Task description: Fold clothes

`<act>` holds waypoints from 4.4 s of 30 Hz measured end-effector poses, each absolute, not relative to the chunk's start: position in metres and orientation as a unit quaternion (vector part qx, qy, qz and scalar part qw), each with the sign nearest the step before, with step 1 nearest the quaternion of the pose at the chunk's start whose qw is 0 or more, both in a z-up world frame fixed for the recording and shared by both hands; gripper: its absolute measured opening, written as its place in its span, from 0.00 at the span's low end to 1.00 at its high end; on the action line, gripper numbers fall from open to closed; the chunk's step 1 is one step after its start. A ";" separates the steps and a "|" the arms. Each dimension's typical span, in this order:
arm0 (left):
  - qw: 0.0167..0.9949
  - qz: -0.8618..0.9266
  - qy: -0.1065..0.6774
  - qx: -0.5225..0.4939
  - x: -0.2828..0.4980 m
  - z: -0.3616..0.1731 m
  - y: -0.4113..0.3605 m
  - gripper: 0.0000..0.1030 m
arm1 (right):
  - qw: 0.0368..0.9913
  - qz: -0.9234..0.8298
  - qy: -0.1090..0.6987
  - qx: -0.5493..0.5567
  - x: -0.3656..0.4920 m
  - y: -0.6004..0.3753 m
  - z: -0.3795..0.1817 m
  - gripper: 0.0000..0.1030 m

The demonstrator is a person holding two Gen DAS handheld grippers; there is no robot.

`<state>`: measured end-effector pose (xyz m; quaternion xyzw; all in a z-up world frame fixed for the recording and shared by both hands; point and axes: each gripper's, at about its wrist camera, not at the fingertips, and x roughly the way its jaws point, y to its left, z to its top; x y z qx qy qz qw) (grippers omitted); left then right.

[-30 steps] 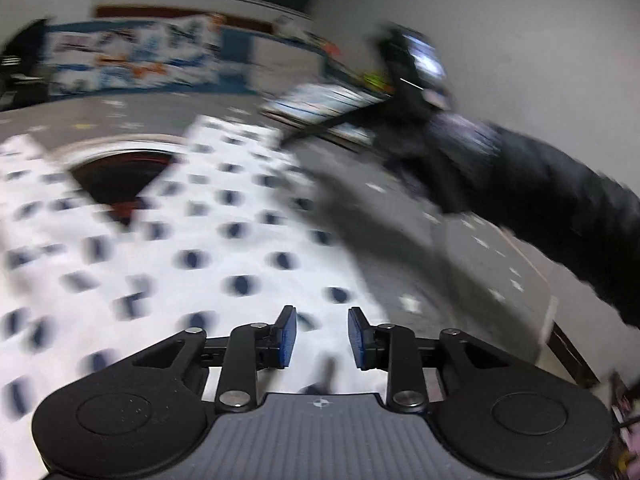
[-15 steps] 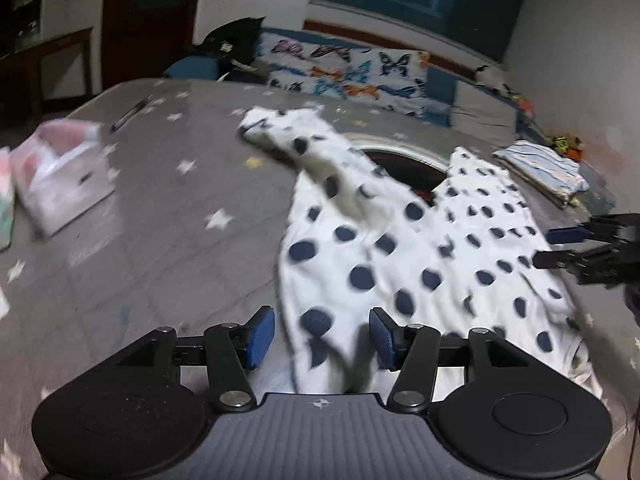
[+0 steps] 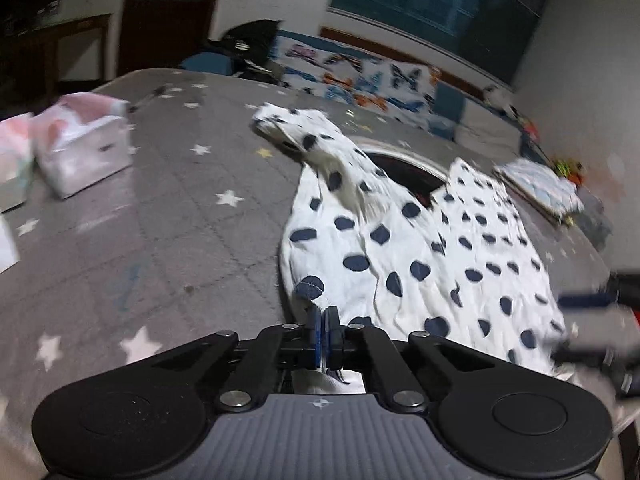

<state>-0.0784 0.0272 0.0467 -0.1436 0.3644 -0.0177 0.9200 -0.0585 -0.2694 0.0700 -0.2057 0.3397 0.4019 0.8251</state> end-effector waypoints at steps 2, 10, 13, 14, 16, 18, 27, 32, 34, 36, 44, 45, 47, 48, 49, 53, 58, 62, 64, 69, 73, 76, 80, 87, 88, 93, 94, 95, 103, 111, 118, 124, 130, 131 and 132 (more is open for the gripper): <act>0.920 -0.007 0.363 -0.149 -0.095 0.056 0.025 0.01 | 0.816 0.416 0.342 -0.210 -0.070 -0.267 0.066 0.61; 0.904 0.011 0.395 -0.161 -0.101 0.049 0.034 0.05 | 0.794 0.427 0.377 -0.211 -0.079 -0.270 0.049 0.61; 0.916 0.012 0.376 -0.142 -0.099 0.062 0.037 0.05 | 0.791 0.429 0.384 -0.209 -0.081 -0.274 0.049 0.62; 0.918 0.011 0.370 -0.141 -0.097 0.066 0.038 0.05 | 0.789 0.428 0.388 -0.208 -0.081 -0.275 0.048 0.62; 0.923 0.005 0.358 -0.139 -0.089 0.073 0.040 0.06 | 0.786 0.428 0.394 -0.208 -0.083 -0.277 0.045 0.62; 0.927 -0.009 0.349 -0.138 -0.080 0.075 0.040 0.06 | 0.783 0.430 0.398 -0.208 -0.085 -0.278 0.045 0.62; 0.920 -0.031 0.374 -0.110 -0.027 0.044 0.031 0.07 | 0.772 0.429 0.422 -0.206 -0.098 -0.283 0.042 0.62; 0.913 -0.017 0.393 -0.107 -0.020 0.031 0.039 0.07 | 0.772 0.430 0.425 -0.197 -0.102 -0.292 0.052 0.62; 0.914 -0.015 0.391 -0.106 -0.020 0.034 0.042 0.07 | 0.777 0.432 0.421 -0.182 -0.098 -0.297 0.062 0.62; 0.915 -0.013 0.389 -0.104 -0.020 0.039 0.043 0.07 | 0.788 0.425 0.413 -0.168 -0.087 -0.302 0.069 0.62; 0.926 -0.042 0.365 -0.088 0.009 0.054 0.026 0.07 | 0.825 0.387 0.391 -0.128 -0.039 -0.311 0.074 0.62; 0.926 -0.043 0.366 -0.085 0.014 0.052 0.024 0.07 | 0.826 0.384 0.394 -0.127 -0.034 -0.310 0.070 0.61; 0.924 -0.048 0.370 -0.081 0.025 0.048 0.019 0.07 | 0.825 0.377 0.401 -0.127 -0.027 -0.309 0.062 0.61; 0.923 -0.049 0.373 -0.080 0.030 0.045 0.018 0.07 | 0.825 0.374 0.405 -0.127 -0.023 -0.308 0.058 0.61; 0.921 -0.049 0.378 -0.078 0.034 0.041 0.017 0.07 | 0.824 0.372 0.409 -0.127 -0.021 -0.308 0.054 0.60; 0.916 -0.040 0.391 -0.072 0.046 0.030 0.021 0.07 | 0.816 0.364 0.430 -0.131 -0.019 -0.312 0.040 0.59; 0.916 -0.034 0.393 -0.075 0.056 0.035 0.030 0.07 | 0.815 0.365 0.430 -0.134 -0.019 -0.319 0.048 0.59; 0.920 -0.032 0.382 -0.077 0.076 0.043 0.031 0.07 | 0.824 0.359 0.418 -0.133 -0.006 -0.321 0.058 0.59; 0.924 -0.033 0.374 -0.077 0.090 0.045 0.030 0.07 | 0.832 0.351 0.409 -0.130 0.006 -0.322 0.060 0.59; 0.925 -0.032 0.370 -0.081 0.125 0.042 0.033 0.07 | 0.849 0.332 0.393 -0.121 0.042 -0.322 0.061 0.59; 0.924 -0.019 0.373 -0.079 0.151 0.034 0.040 0.07 | 0.856 0.315 0.393 -0.112 0.070 -0.324 0.055 0.59; 0.923 -0.008 0.377 -0.079 0.162 0.028 0.048 0.07 | 0.858 0.298 0.404 -0.105 0.084 -0.330 0.047 0.59; 0.923 0.004 0.376 -0.081 0.174 0.024 0.060 0.07 | 0.858 0.281 0.418 -0.099 0.095 -0.341 0.039 0.59; 0.925 0.021 0.368 -0.090 0.196 0.031 0.066 0.08 | 0.867 0.272 0.404 -0.105 0.122 -0.345 0.045 0.59; 0.926 0.021 0.365 -0.089 0.200 0.033 0.065 0.08 | 0.870 0.268 0.400 -0.107 0.130 -0.345 0.046 0.59; 0.929 0.004 0.363 -0.067 0.219 0.036 0.048 0.08 | 0.884 0.233 0.395 -0.097 0.182 -0.351 0.040 0.59; 0.930 0.001 0.364 -0.060 0.223 0.036 0.045 0.08 | 0.885 0.225 0.397 -0.092 0.193 -0.354 0.038 0.58; 0.929 -0.001 0.366 -0.054 0.228 0.034 0.041 0.08 | 0.887 0.219 0.398 -0.088 0.201 -0.356 0.036 0.58; 0.929 0.003 0.369 -0.039 0.258 0.020 0.036 0.08 | 0.893 0.189 0.401 -0.079 0.249 -0.366 0.024 0.57; 0.933 0.020 0.356 -0.047 0.265 0.020 0.042 0.12 | 0.900 0.171 0.395 -0.070 0.262 -0.369 0.022 0.56; 0.941 -0.014 0.336 -0.036 0.231 0.043 0.024 0.29 | 0.903 0.168 0.387 -0.083 0.241 -0.371 0.043 0.57; 0.941 -0.060 0.333 -0.012 0.182 0.057 -0.006 0.45 | 0.898 0.181 0.390 -0.091 0.200 -0.370 0.051 0.58; 0.933 -0.111 0.341 0.004 0.127 0.061 -0.039 0.57 | 0.890 0.197 0.397 -0.103 0.152 -0.366 0.050 0.58; 0.931 -0.120 0.344 0.004 0.117 0.061 -0.045 0.58 | 0.889 0.200 0.398 -0.103 0.143 -0.366 0.049 0.59; 0.930 -0.129 0.343 0.003 0.107 0.061 -0.050 0.60 | 0.888 0.202 0.399 -0.101 0.134 -0.366 0.049 0.59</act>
